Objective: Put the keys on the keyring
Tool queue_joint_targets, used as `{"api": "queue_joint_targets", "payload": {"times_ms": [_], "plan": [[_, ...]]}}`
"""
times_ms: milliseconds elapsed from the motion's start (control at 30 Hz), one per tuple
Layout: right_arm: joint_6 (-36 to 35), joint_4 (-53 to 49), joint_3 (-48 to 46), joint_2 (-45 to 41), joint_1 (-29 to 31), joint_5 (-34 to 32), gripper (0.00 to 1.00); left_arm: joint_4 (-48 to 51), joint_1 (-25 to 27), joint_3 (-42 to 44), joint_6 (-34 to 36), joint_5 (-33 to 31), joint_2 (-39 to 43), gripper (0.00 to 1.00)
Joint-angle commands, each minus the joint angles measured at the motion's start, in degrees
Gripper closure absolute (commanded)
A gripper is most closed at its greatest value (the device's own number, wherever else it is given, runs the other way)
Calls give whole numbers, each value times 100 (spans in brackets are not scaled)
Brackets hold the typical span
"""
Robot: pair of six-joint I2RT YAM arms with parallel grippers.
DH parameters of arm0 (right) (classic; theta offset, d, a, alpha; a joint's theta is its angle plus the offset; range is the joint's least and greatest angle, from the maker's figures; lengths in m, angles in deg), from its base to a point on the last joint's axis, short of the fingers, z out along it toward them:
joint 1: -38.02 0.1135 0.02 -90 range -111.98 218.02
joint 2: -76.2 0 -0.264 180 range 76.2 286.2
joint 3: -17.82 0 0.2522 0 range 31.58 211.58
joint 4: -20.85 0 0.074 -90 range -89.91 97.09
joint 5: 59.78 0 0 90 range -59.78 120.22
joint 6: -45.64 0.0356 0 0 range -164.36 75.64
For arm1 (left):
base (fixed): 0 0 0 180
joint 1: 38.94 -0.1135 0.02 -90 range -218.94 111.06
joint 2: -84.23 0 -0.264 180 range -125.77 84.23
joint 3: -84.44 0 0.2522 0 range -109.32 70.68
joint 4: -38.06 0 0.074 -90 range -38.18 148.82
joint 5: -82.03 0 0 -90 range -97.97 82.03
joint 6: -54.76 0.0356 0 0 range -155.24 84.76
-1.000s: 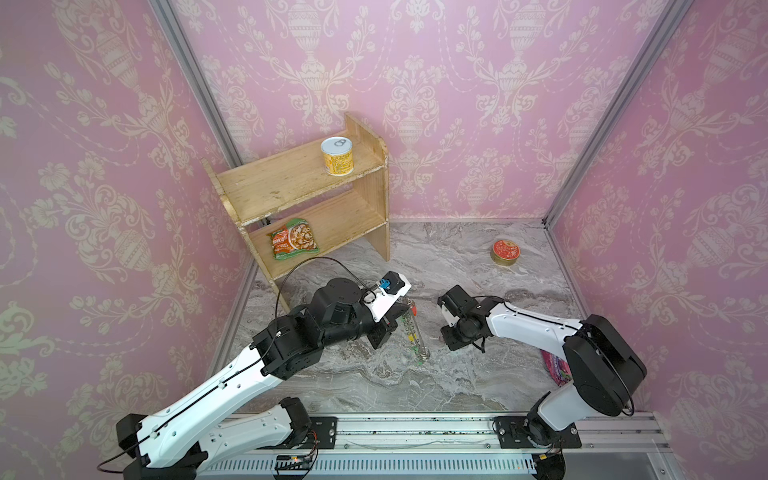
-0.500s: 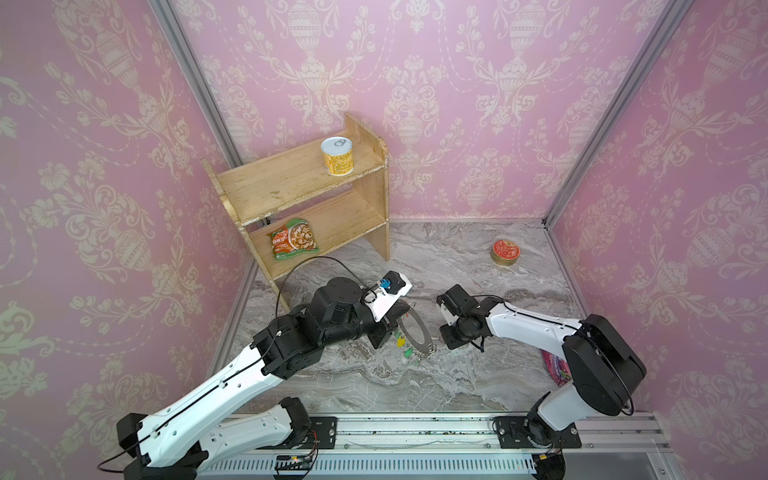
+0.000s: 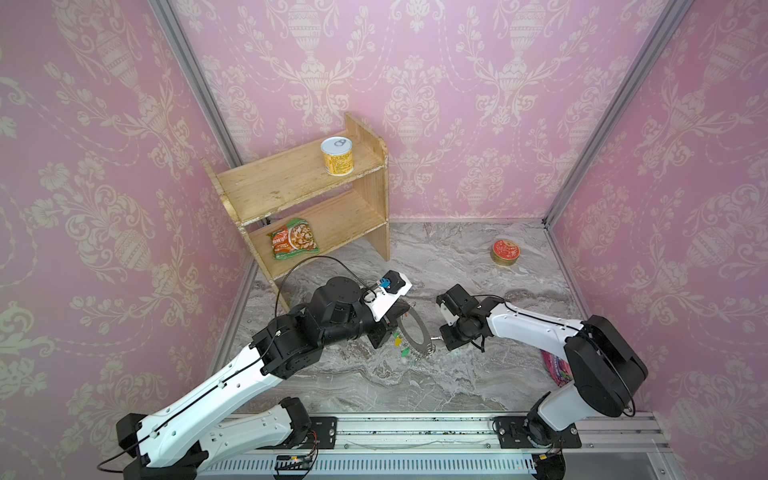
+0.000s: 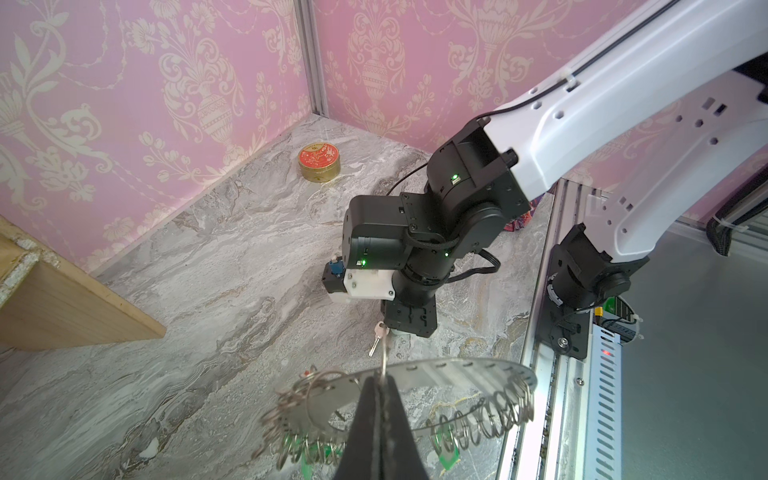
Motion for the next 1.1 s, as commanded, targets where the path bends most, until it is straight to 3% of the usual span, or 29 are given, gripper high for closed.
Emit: {"api": "queue_joint_targets", "payload": {"times_ms": [0, 400, 733, 1067], "plan": [[-276, -402, 152, -616, 33, 199, 100, -55, 3, -333, 113, 69, -7, 100], [-1315, -1335, 1011, -2846, 69, 1608, 100, 683, 234, -1140, 754, 63, -531, 100], [-2175, -2532, 2811, -3094, 77, 2081, 100, 1445, 478, -2329, 1377, 3, -1212, 100], [-2446, -2730, 3423, -3411, 78, 2223, 100, 2013, 848, -3159, 1514, -105, -1709, 100]]}}
